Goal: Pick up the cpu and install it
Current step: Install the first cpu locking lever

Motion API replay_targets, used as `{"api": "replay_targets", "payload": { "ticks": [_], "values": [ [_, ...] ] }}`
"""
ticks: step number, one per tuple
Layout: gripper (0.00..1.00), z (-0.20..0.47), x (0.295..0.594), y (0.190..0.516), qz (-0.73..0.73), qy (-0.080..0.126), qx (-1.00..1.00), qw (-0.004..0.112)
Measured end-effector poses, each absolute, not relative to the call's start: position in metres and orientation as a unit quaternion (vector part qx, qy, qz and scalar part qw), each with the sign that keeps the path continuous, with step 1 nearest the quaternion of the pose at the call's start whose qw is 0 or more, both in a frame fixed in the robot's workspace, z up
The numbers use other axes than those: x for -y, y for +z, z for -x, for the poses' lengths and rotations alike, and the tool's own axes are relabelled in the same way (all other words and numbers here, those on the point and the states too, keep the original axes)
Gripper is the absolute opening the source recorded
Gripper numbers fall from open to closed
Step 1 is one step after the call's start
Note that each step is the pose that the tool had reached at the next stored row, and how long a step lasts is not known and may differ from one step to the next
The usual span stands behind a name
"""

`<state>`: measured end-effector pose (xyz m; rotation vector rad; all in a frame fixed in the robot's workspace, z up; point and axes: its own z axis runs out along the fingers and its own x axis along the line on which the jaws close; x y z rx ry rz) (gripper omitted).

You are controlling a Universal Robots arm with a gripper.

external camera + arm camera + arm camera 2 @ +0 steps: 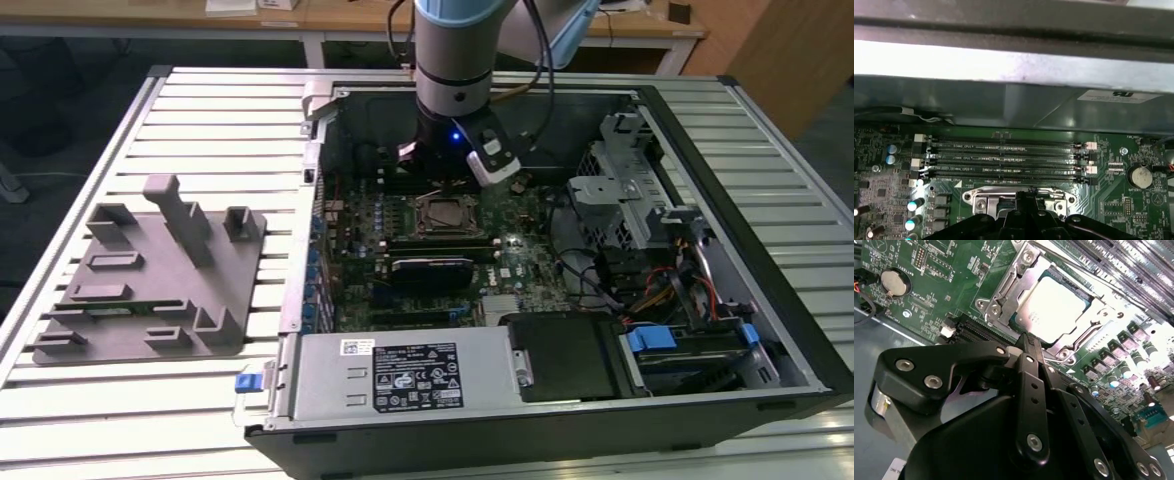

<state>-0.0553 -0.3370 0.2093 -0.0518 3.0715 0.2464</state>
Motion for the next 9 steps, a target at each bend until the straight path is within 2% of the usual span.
{"api": "replay_targets", "payload": {
  "ticks": [9],
  "values": [
    [0.11,0.0553,0.3338,0.209,0.017,0.079,-0.996,0.03]
  ]
}}
